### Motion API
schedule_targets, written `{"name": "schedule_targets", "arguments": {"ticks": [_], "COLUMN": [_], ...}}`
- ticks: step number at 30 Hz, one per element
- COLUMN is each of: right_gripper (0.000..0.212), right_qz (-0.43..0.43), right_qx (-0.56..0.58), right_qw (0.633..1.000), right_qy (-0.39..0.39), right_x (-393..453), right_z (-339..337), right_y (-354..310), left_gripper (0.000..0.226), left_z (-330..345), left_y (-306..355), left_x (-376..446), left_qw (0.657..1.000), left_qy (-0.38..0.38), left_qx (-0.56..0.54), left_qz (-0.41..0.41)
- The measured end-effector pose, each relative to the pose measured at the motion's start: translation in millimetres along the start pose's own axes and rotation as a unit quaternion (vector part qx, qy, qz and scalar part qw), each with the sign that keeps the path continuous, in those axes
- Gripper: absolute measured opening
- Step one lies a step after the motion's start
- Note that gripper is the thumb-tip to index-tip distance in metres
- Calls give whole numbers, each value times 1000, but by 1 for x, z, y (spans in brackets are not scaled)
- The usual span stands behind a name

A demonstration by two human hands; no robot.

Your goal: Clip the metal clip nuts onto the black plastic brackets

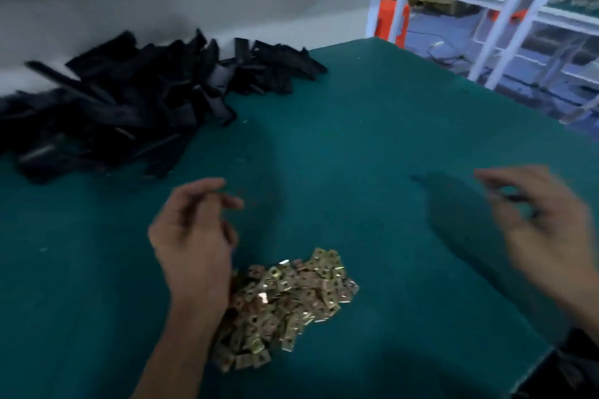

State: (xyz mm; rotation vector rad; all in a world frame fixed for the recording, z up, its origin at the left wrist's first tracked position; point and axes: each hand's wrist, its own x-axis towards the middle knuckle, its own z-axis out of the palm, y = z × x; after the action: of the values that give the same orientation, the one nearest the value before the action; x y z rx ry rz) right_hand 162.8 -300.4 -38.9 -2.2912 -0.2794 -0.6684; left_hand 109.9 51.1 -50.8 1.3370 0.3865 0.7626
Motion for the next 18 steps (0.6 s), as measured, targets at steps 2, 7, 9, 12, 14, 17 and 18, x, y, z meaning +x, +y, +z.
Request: {"name": "schedule_targets", "arguments": {"ticks": [2, 7, 9, 12, 14, 17, 18], "right_gripper": [21, 21, 32, 56, 55, 36, 32], "right_qz": [-81, -130, -137, -119, -109, -112, -106], "right_qx": [45, 80, 45, -89, -168, -165, -146], "right_qw": [987, 955, 958, 960, 959, 969, 976], "right_qy": [-134, -255, -248, -239, -203, -146, -124], "right_x": [32, 101, 126, 154, 160, 158, 157], "right_z": [61, 210, 262, 321, 341, 349, 345], "right_y": [-42, -120, -147, -171, -177, -175, -172], "left_gripper": [26, 10, 12, 16, 18, 20, 20], "left_z": [-25, -28, -24, -27, -29, -30, -30], "left_y": [-7, -7, -10, -13, -13, -12, -12], "left_x": [12, 33, 35, 38, 39, 41, 41], "left_qw": [997, 996, 999, 999, 998, 993, 992], "left_qy": [66, 45, 1, -14, -5, 1, 5], "left_qx": [-38, -71, -29, -7, -32, -78, -87], "left_qz": [-21, -43, -35, -46, -61, -86, -92]}}
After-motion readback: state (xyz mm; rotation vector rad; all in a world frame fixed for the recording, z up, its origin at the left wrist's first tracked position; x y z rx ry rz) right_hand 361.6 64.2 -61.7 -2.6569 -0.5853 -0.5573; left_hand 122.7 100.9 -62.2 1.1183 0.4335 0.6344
